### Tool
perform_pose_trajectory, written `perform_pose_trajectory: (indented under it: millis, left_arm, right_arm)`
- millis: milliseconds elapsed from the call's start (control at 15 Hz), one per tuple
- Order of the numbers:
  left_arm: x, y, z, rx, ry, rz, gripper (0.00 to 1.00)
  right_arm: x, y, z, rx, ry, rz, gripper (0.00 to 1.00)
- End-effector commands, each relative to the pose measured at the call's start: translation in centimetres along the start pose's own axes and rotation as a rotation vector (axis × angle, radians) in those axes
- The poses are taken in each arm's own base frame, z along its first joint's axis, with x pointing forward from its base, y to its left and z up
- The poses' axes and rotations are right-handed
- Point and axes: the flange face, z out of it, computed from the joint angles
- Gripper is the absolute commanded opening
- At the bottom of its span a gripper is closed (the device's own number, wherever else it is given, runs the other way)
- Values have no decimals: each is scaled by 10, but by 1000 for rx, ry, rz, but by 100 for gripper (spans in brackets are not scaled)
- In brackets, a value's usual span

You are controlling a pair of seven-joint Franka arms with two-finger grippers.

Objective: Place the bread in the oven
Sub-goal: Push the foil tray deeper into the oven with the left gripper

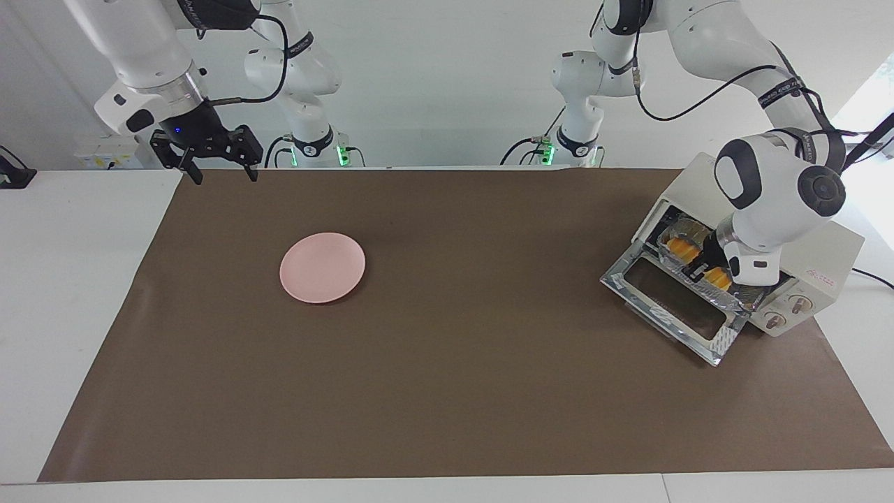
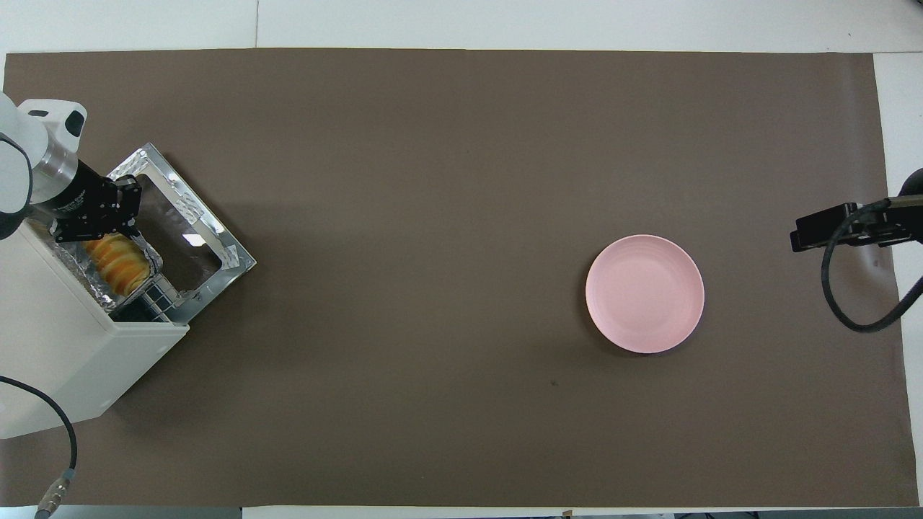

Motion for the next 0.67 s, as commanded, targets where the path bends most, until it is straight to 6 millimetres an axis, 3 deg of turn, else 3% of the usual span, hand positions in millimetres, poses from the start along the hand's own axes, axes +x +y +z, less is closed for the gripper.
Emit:
perform_pose_trajectory:
  millis: [0, 600]
  left_arm:
    - [-12, -5, -1, -3, -28, -25, 0]
    - [-16, -17, 7, 51, -33, -19, 0]
  right_arm:
    - [-4, 3, 0, -9, -7, -21, 100]
    - [-4, 3, 0, -9, -8, -21, 100]
